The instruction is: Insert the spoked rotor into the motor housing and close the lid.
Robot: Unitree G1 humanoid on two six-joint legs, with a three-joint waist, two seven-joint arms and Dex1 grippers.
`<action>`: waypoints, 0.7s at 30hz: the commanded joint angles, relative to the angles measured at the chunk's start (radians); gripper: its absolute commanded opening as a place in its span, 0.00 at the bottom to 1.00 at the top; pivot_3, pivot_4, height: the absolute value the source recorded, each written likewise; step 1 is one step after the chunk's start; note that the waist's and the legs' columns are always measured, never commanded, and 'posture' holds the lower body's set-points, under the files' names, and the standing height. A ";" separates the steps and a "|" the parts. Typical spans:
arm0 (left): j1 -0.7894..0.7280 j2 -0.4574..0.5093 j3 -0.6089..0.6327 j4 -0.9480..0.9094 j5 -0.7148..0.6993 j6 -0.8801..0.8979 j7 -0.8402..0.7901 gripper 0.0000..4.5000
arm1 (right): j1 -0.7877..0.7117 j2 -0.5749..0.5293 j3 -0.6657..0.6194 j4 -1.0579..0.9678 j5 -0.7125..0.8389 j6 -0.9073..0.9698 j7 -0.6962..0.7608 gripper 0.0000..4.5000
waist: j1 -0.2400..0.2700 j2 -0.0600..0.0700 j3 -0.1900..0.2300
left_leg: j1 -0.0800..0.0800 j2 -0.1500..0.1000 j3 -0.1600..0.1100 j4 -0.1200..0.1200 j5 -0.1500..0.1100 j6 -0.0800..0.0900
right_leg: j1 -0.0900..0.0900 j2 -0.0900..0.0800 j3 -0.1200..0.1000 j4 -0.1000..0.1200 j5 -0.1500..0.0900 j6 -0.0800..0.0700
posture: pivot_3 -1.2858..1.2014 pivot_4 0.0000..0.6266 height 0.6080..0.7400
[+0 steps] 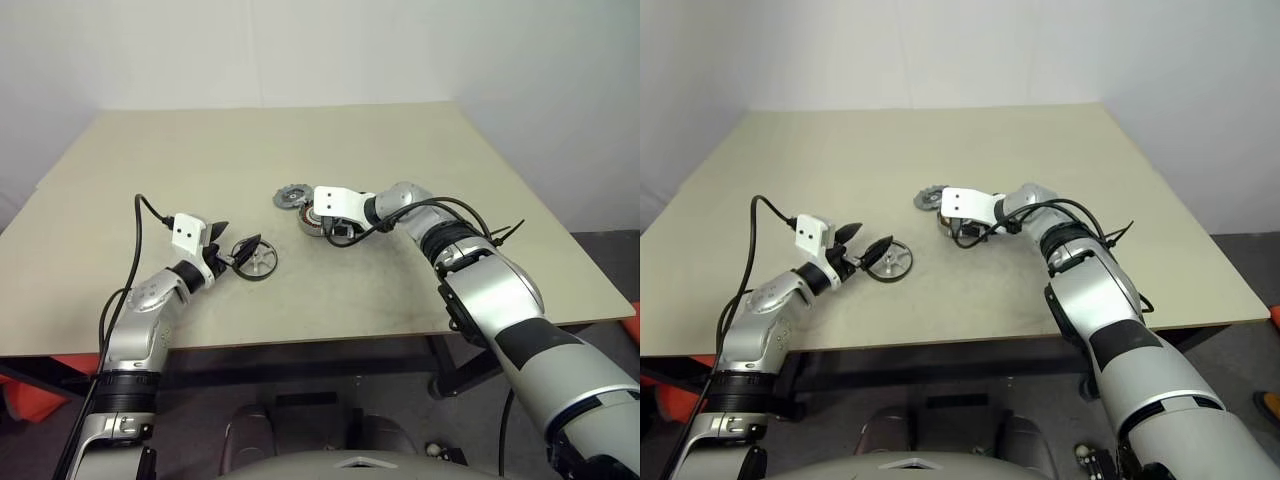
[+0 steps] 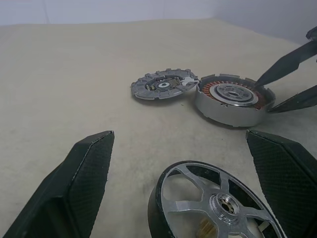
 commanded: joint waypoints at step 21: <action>-0.019 0.020 0.016 -0.021 0.001 -0.014 0.003 1.00 | 0.022 -0.007 -0.013 -0.029 -0.005 -0.041 0.036 0.01 | 0.000 0.001 0.000 | 0.000 0.000 0.000 0.001 0.000 0.000 | 0.000 0.000 0.000 0.000 0.000 0.000 | 0.52 0.00 1.00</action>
